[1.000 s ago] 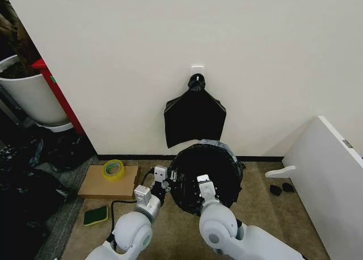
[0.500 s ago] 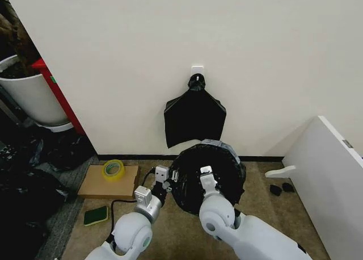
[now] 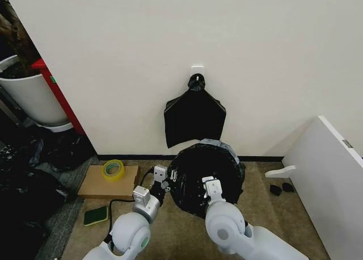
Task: Place the garbage bag over the trash bin.
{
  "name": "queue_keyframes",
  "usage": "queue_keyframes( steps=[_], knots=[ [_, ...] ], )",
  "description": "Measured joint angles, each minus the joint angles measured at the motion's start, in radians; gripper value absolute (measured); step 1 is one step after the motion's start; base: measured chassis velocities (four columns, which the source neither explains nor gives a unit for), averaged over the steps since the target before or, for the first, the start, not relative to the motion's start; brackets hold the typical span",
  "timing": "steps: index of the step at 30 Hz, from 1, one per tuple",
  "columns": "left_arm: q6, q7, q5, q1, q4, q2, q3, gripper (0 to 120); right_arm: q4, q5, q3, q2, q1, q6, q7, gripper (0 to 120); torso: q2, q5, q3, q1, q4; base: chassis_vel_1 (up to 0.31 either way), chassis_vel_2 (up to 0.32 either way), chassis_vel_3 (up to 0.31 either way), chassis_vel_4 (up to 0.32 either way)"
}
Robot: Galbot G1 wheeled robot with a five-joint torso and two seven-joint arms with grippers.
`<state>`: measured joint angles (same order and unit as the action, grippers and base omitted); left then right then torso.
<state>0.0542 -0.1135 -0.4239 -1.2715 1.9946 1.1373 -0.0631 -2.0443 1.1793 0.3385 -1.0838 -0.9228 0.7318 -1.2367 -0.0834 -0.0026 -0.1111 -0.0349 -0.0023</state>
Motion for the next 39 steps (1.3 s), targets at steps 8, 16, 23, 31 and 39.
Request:
queue_keyframes(
  steps=[8,16,23,31,39],
  knots=[
    [-0.021,0.021,-0.005,-0.008,0.019,-0.007,-0.001,0,0.078,-0.07,0.004,-0.01,0.051,-0.001,0.027,0,0.0,0.0,0.0,0.0,0.0,0.0,0.0,0.0,0.0],
    [-0.025,0.022,-0.005,-0.005,0.016,-0.003,0.001,0,0.124,-0.197,0.008,-0.004,0.074,-0.002,0.068,0,0.0,0.0,0.0,0.0,0.0,0.0,0.0,0.0,0.0],
    [-0.025,0.022,-0.007,-0.002,0.014,-0.001,0.005,0,0.045,-0.26,0.016,0.009,0.051,-0.029,0.11,0,0.0,0.0,0.0,0.0,0.0,0.0,0.0,0.0,0.0],
    [-0.025,0.023,-0.006,-0.002,0.012,-0.001,0.008,0,0.081,-0.211,0.022,-0.023,0.046,-0.03,0.101,0,0.0,0.0,0.0,0.0,0.0,0.0,0.0,0.0,0.0],
    [-0.025,0.024,-0.005,-0.015,0.032,-0.003,0.001,0,0.219,-0.356,0.034,-0.031,0.085,-0.024,0.111,0,0.0,0.0,0.0,0.0,0.0,0.0,0.0,0.0,0.0]
  ],
)
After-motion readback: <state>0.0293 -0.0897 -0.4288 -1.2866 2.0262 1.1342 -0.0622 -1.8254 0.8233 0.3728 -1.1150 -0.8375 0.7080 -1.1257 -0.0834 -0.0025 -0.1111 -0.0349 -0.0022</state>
